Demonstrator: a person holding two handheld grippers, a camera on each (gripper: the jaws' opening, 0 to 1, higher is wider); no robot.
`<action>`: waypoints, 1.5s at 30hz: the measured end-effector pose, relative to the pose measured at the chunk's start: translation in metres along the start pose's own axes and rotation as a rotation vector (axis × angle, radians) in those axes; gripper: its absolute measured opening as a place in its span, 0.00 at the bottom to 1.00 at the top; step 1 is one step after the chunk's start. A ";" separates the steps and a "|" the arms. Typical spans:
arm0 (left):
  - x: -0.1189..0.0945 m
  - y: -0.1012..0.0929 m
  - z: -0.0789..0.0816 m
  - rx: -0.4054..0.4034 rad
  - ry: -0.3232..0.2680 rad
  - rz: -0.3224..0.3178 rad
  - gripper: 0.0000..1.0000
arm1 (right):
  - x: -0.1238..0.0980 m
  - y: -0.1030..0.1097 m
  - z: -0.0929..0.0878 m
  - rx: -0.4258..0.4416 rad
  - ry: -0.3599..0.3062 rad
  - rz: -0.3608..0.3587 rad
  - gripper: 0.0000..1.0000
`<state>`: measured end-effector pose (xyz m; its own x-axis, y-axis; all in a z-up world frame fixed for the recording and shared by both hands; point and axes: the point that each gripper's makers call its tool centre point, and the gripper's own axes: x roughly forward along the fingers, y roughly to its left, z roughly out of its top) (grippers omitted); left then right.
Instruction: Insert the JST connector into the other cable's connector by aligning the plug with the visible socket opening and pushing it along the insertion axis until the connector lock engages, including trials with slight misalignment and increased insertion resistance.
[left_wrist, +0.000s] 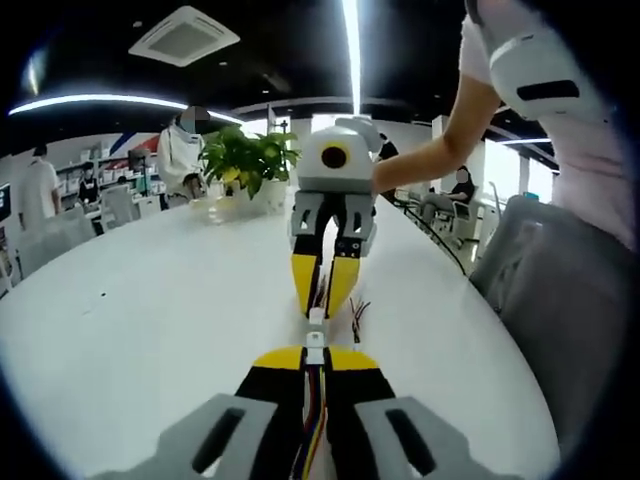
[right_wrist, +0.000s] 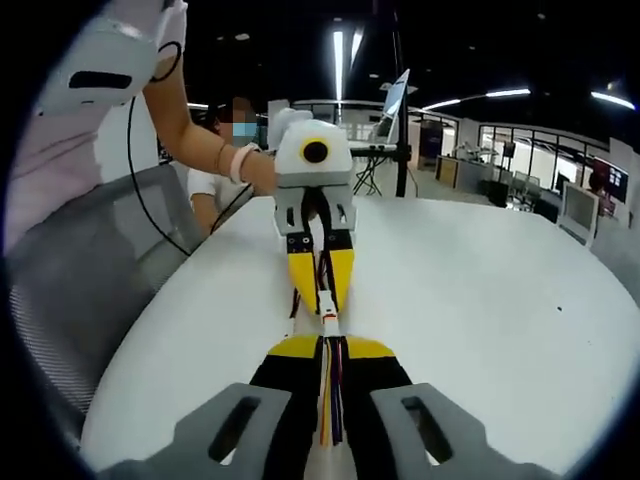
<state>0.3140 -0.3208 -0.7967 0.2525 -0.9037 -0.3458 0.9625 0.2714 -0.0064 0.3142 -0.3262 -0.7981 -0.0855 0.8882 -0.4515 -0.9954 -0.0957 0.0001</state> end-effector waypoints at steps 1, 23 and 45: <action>0.000 0.001 0.000 -0.001 0.000 0.001 0.00 | 0.000 0.000 0.000 -0.001 0.000 0.002 0.04; 0.004 0.003 0.002 0.016 0.021 -0.004 0.00 | 0.004 0.001 -0.003 -0.015 0.013 0.022 0.04; 0.002 0.002 0.005 0.011 -0.006 -0.045 0.00 | 0.003 0.003 0.001 -0.037 -0.030 0.067 0.04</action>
<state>0.3166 -0.3240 -0.7933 0.2098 -0.9168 -0.3398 0.9738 0.2270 -0.0112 0.3104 -0.3232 -0.7984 -0.1532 0.8924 -0.4244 -0.9853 -0.1709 -0.0037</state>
